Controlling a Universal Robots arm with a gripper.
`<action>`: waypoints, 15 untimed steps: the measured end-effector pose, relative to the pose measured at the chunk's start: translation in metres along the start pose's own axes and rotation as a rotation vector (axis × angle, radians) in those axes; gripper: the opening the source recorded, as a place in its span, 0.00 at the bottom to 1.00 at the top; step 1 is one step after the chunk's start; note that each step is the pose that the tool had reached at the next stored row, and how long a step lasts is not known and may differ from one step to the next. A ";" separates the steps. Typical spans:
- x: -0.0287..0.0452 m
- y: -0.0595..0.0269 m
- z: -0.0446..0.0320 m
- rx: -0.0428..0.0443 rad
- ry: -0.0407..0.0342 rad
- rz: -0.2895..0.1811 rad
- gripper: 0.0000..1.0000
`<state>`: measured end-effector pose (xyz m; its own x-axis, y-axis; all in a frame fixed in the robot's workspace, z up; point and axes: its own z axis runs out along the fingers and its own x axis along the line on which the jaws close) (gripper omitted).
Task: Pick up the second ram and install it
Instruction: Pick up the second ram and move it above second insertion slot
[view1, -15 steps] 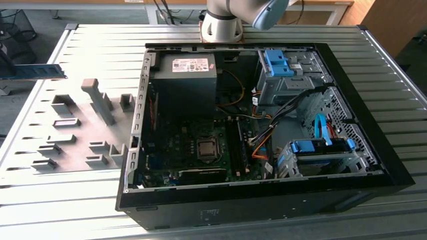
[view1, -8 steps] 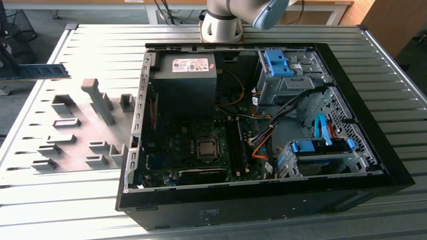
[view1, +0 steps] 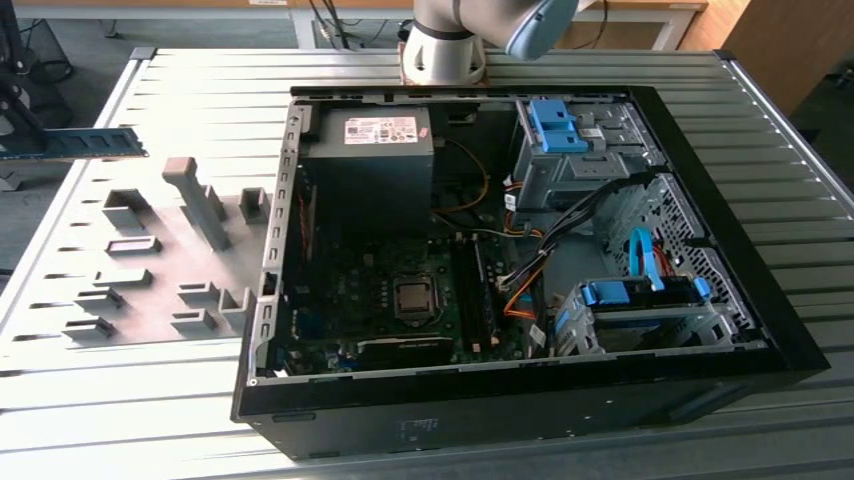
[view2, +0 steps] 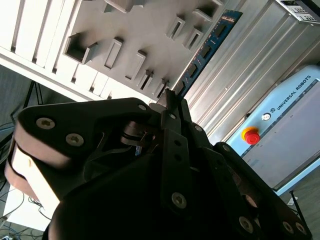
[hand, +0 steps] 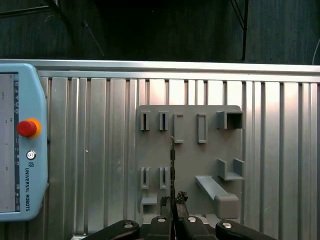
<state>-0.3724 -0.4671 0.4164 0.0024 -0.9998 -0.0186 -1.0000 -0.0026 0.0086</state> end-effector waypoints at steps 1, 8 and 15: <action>0.0000 -0.0004 0.0000 0.0000 0.0000 0.000 0.14; 0.0000 -0.0032 -0.0001 -0.0001 0.0001 0.000 0.14; 0.0000 -0.0075 -0.0001 -0.0001 0.0000 0.000 0.14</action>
<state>-0.3649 -0.4671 0.4164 0.0024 -0.9998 -0.0185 -1.0000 -0.0026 0.0087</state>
